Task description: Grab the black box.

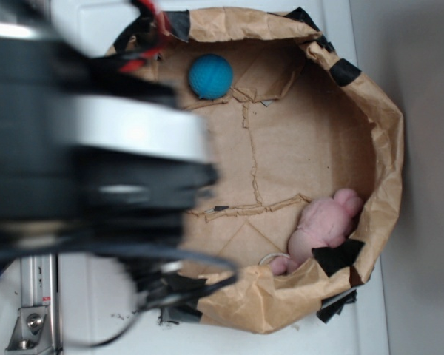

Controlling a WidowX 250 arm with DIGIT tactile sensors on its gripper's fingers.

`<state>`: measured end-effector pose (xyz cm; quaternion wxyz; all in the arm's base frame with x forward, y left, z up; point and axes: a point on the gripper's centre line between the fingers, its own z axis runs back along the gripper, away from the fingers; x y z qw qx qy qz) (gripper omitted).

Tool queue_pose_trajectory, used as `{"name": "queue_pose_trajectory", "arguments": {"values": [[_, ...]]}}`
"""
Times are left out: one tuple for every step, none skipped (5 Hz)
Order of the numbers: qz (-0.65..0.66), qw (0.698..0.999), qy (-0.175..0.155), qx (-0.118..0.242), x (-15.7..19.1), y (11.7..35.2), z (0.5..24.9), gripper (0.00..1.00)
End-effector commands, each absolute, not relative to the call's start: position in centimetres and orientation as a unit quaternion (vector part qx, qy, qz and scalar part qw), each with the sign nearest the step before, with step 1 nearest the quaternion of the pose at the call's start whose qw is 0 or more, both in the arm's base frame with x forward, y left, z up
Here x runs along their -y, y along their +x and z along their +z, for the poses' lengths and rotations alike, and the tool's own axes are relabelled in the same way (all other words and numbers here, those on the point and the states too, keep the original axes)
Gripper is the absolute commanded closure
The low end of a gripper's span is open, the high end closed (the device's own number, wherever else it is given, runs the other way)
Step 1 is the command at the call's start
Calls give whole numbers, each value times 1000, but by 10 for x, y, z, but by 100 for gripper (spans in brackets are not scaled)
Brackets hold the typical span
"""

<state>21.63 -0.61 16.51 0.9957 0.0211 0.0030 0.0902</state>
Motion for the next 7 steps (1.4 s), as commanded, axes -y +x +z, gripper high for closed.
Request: {"name": "queue_pose_trajectory", "arguments": {"values": [[41,997,53,-33,-29,215,99,0],[12,999,21,-37,-34,193,70,0],[32,998,34,-40,-28,187,36,0],[-6,1000,0,-4,-26,211,14,0],[-2,1000,-6,-5,-19,233,10,0],[10,1000,-12,0,-20,236,27,100],[22,1000,11,18,-30,236,69,100]]}}
